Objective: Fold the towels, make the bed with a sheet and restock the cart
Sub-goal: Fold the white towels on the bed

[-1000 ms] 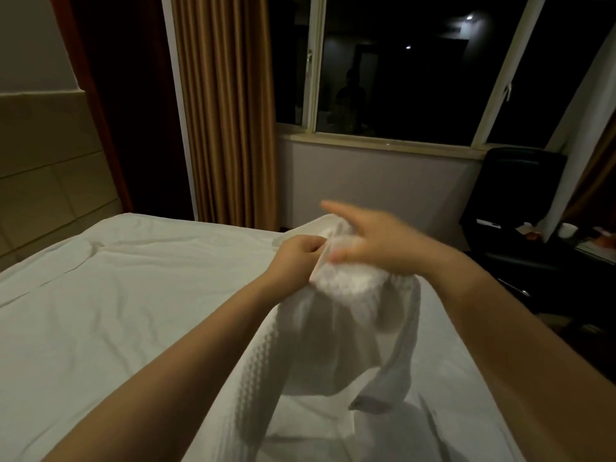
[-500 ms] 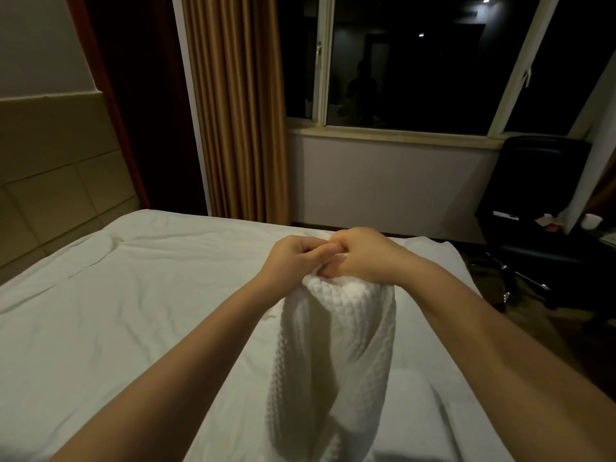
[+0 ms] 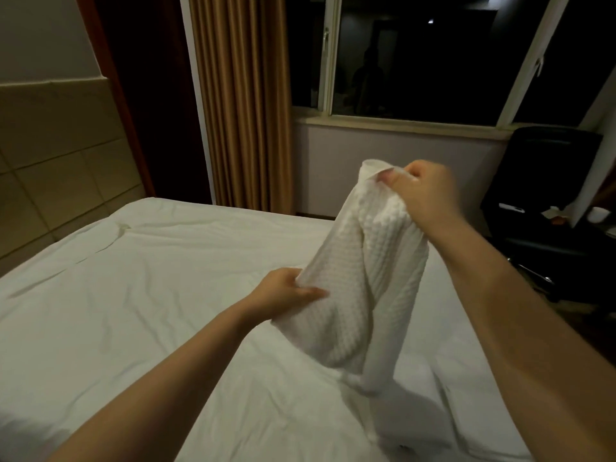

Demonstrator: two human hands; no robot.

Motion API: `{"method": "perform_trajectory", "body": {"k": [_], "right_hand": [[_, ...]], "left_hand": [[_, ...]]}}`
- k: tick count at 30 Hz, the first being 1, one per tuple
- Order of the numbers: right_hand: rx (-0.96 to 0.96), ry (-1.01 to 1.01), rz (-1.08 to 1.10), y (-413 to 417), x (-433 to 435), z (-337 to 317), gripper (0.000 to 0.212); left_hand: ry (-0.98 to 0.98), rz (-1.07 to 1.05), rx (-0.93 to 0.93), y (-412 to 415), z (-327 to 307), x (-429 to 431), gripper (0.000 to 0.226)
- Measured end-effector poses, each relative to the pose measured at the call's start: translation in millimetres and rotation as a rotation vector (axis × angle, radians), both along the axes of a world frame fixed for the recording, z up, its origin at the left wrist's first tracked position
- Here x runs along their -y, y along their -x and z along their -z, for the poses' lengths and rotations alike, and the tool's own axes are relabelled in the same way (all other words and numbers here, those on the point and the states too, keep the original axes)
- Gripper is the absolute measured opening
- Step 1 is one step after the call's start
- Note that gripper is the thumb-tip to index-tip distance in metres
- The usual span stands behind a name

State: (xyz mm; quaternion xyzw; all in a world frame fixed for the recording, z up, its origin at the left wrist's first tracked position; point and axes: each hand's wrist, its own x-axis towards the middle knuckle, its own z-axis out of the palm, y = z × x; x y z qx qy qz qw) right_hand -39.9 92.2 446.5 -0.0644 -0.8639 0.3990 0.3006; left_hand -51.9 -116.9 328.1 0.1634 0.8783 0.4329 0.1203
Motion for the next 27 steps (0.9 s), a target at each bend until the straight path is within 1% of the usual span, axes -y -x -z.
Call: {"method": "perform_trajectory", "body": {"k": [1, 2, 4, 7, 10, 12, 13, 15, 17, 19, 21, 22, 23, 25, 27], "right_hand": [[-0.017, 0.013, 0.029, -1.2, -5.2, -0.5, 0.031], [-0.030, 0.020, 0.057, -2.0, -9.4, 0.3, 0.030], [-0.050, 0.027, 0.090, -3.5, -13.3, 3.7, 0.029], [-0.077, 0.069, 0.122, -3.9, -12.8, 11.0, 0.030], [-0.100, 0.089, 0.134, -3.3, -4.9, 22.0, 0.032], [-0.100, 0.070, 0.097, -1.9, 7.9, 29.7, 0.030], [-0.097, 0.059, 0.074, -1.0, 15.2, 32.9, 0.028], [-0.087, 0.045, 0.044, 2.8, 26.8, 37.7, 0.025], [-0.064, 0.031, 0.025, 5.9, 32.5, 41.3, 0.021], [-0.047, 0.036, 0.009, 5.8, 33.6, 47.1, 0.012], [-0.086, 0.021, 0.003, 0.2, 36.7, 52.3, 0.016], [-0.116, 0.001, -0.008, -4.1, 40.3, 55.2, 0.018], [-0.147, -0.021, -0.022, -9.3, 45.6, 58.1, 0.019], [-0.192, -0.055, -0.057, -19.9, 59.1, 65.2, 0.018], [-0.196, -0.061, -0.099, -30.2, 73.8, 71.8, 0.019]], "left_hand": [[0.030, 0.001, 0.012, 0.0, 5.2, 1.2, 0.015], [0.013, -0.002, 0.029, -0.5, 8.6, 2.2, 0.013], [-0.075, -0.037, 0.062, -0.2, 10.6, 3.8, 0.013], [-0.170, -0.087, 0.057, -3.8, -0.8, 5.5, 0.023], [-0.163, -0.028, -0.098, -18.3, -29.9, 2.0, 0.032], [-0.146, 0.042, -0.196, -31.1, -53.5, -3.5, 0.030], [-0.167, 0.070, -0.196, -36.8, -64.2, -6.0, 0.029], [-0.286, 0.125, -0.095, -44.3, -79.6, -6.3, 0.032], [-0.441, 0.137, 0.074, -46.0, -88.2, 0.3, 0.034], [-0.604, 0.049, 0.204, -42.0, -91.5, 9.5, 0.031], [-0.714, -0.093, 0.271, -33.0, -88.9, 13.8, 0.029], [-0.723, -0.154, 0.277, -29.0, -86.2, 13.5, 0.028], [-0.677, -0.194, 0.253, -27.0, -83.9, 10.0, 0.028], [-0.504, -0.223, 0.171, -24.8, -78.9, -2.9, 0.026], [-0.364, -0.230, 0.092, -25.3, -77.3, -16.0, 0.026]]}}
